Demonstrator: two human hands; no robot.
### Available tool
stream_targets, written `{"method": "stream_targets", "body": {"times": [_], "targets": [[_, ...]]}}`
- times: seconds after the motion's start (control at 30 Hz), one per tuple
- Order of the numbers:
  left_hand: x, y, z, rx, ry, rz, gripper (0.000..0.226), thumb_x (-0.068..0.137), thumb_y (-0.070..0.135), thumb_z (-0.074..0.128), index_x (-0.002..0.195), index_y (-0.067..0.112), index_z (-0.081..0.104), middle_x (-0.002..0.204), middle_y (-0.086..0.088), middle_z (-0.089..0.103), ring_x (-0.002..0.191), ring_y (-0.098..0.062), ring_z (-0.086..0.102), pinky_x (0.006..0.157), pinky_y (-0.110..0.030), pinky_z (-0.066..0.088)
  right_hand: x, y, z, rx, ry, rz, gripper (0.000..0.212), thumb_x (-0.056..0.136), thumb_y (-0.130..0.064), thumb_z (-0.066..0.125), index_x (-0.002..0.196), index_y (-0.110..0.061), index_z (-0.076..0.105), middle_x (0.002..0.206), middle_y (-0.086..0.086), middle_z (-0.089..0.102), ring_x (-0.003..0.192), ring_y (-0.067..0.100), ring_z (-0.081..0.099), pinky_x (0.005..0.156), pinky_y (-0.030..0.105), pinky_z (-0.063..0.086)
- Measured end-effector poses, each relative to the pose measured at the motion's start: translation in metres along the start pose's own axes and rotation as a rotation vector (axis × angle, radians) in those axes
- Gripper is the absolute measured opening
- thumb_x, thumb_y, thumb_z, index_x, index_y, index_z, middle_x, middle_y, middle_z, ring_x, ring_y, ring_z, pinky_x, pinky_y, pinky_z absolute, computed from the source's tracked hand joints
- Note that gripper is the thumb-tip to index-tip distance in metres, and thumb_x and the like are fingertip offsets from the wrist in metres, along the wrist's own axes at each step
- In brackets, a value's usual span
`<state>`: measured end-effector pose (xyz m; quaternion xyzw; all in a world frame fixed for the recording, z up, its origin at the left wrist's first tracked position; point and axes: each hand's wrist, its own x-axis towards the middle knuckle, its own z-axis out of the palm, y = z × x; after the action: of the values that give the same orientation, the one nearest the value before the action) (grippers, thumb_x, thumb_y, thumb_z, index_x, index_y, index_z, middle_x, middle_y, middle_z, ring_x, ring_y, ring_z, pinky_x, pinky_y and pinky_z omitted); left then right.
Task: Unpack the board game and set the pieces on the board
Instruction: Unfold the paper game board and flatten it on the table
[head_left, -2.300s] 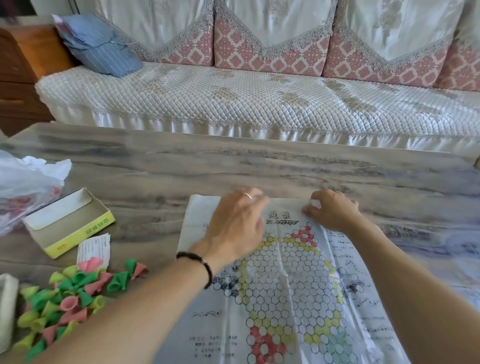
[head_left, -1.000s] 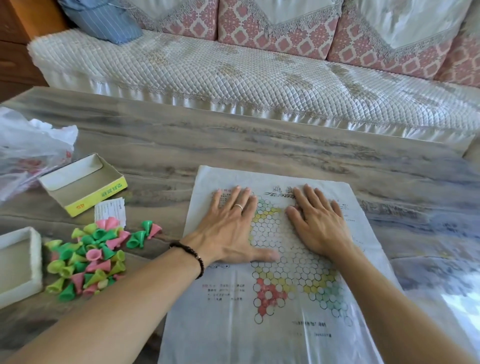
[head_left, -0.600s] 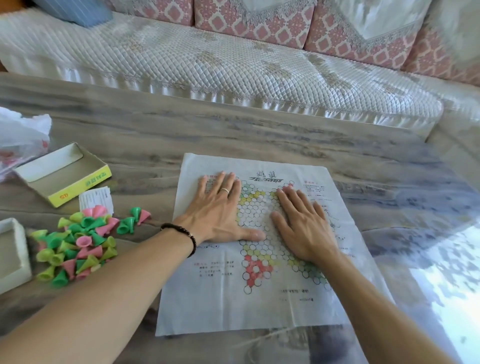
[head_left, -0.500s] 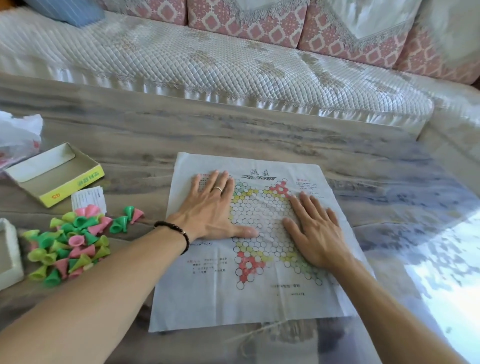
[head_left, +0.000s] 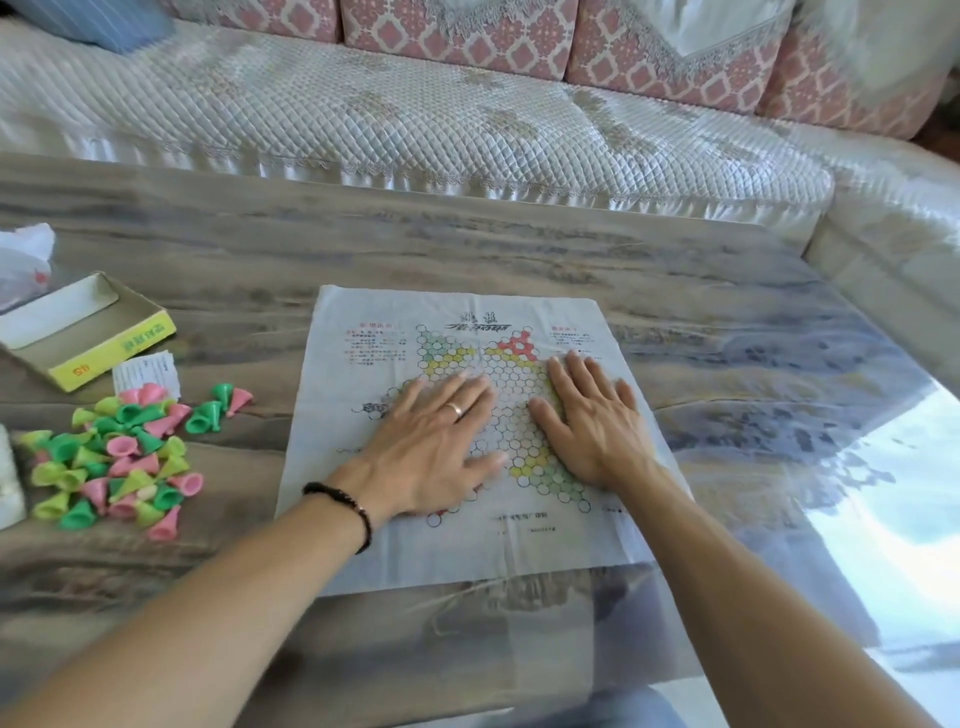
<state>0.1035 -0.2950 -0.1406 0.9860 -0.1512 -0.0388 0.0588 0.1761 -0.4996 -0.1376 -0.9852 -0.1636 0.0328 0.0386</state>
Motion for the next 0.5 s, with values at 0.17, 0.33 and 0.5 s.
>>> {"method": "stream_targets", "body": {"times": [0.17, 0.33, 0.5], "targets": [[-0.048, -0.016, -0.004, 0.023, -0.063, -0.095, 0.098, 0.077, 0.085, 0.010, 0.153, 0.025, -0.010, 0.158, 0.003, -0.021, 0.143, -0.018, -0.026, 0.117, -0.053, -0.009, 0.000, -0.002, -0.002, -0.007, -0.020, 0.010, 0.069, 0.092, -0.065, 0.010, 0.152, -0.031, 0.002, 0.160, -0.003, -0.005, 0.147, 0.016, -0.006, 0.119, 0.047, -0.001], [-0.053, -0.012, -0.005, 0.017, -0.070, -0.110, 0.105, 0.071, 0.091, 0.012, 0.153, 0.028, -0.009, 0.159, 0.001, -0.020, 0.143, -0.020, -0.026, 0.116, -0.056, -0.009, -0.021, -0.048, -0.011, -0.030, 0.059, 0.000, 0.061, 0.097, -0.050, 0.021, 0.150, -0.022, 0.015, 0.160, 0.007, 0.002, 0.147, 0.024, -0.004, 0.118, 0.051, 0.000], [-0.053, -0.013, -0.004, 0.035, -0.047, -0.109, 0.107, 0.070, 0.092, 0.013, 0.153, 0.027, -0.004, 0.161, 0.001, -0.015, 0.146, -0.020, -0.020, 0.116, -0.055, -0.007, -0.074, -0.064, 0.007, 0.093, 0.045, -0.037, 0.061, 0.094, -0.059, 0.018, 0.150, -0.033, 0.011, 0.161, -0.003, 0.004, 0.147, 0.016, -0.002, 0.119, 0.045, 0.002]]}}
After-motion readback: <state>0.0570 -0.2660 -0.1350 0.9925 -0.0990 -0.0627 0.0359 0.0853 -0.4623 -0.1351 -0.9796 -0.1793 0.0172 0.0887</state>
